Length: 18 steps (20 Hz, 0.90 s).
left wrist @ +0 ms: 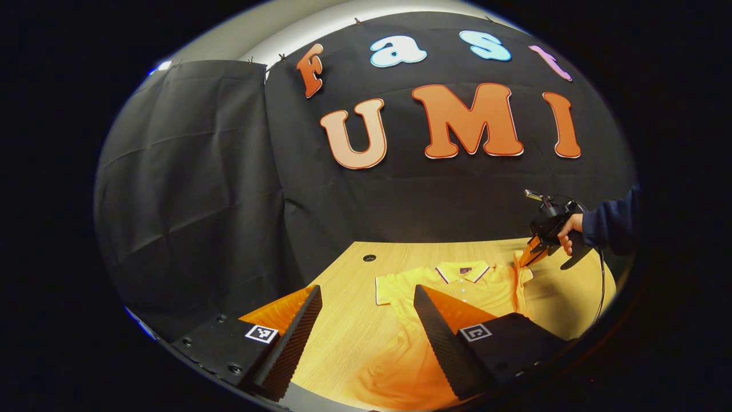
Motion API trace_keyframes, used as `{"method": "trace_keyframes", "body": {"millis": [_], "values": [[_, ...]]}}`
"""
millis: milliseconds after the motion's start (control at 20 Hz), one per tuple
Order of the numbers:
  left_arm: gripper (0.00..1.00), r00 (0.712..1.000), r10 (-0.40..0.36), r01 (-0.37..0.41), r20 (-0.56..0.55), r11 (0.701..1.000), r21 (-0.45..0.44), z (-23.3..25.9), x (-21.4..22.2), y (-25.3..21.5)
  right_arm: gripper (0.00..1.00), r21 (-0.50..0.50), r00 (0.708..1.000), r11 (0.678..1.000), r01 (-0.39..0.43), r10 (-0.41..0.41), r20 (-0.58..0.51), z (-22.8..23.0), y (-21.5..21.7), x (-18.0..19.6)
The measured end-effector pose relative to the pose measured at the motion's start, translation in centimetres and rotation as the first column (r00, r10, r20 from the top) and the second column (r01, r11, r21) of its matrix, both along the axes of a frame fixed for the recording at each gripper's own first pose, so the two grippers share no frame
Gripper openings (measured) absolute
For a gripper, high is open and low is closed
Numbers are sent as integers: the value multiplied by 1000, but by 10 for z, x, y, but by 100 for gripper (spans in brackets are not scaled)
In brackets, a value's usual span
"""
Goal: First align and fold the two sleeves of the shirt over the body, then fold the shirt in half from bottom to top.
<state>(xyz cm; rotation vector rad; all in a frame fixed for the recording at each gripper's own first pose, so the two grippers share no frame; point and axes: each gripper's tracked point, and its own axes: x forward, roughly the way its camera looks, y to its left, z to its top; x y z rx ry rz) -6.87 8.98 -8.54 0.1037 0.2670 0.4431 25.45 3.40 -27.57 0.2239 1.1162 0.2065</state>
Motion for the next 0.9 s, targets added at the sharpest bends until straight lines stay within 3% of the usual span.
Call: {"method": "trace_keyframes", "body": {"millis": [250, 300, 350, 400, 450, 500, 550, 600, 650, 700, 750, 900], "values": [[99, 1000, 9, -10, -21, 997, -79, -21, 2, 9, 3, 22, 996, 996, -89, 89, 0, 12, 40, -17], [99, 1000, 12, -14, -25, 995, -98, -25, 3, 13, 27, 12, 994, 994, -113, 113, 14, 4, 48, -16], [99, 999, 9, -13, -35, 993, -117, -30, 7, 17, 31, 0, 991, 991, -132, 131, 33, 8, 50, -18], [99, 999, 2, -9, -47, 991, -134, -37, 14, 23, 59, -10, 990, 991, -135, 136, 49, 12, 50, -19], [99, 998, -10, 0, -64, 988, -155, -43, 22, 28, 67, -18, 989, 992, -127, 128, 69, 19, 48, -20], [99, 996, -24, 9, -81, 983, -182, -51, 31, 34, 64, -15, 989, 994, -110, 111, 95, 27, 46, -20], [99, 995, -51, 30, -91, 975, -220, -58, 41, 38, 67, -9, 989, 996, -88, 89, 118, 35, 45, -21], [99, 991, -84, 55, -102, 964, -260, -66, 54, 42, 78, -3, 988, 998, -59, 59, 143, 44, 41, -23], [99, 986, -113, 73, -120, 953, -294, -74, 66, 47, 80, -4, 986, 1000, -26, 26, 164, 50, 36, -25], [99, 980, -141, 90, -138, 942, -322, -86, 77, 57, 74, -11, 983, 1000, 11, -9, 185, 55, 29, -30], [99, 973, -175, 112, -154, 930, -350, -94, 91, 64, 83, -22, 977, 998, 55, -49, 205, 61, 20, -34], [98, 941, -254, 146, -223, 900, -411, -110, 133, 83, 88, -29, 951, 982, 188, -175, 256, 79, 0, -57]]}}
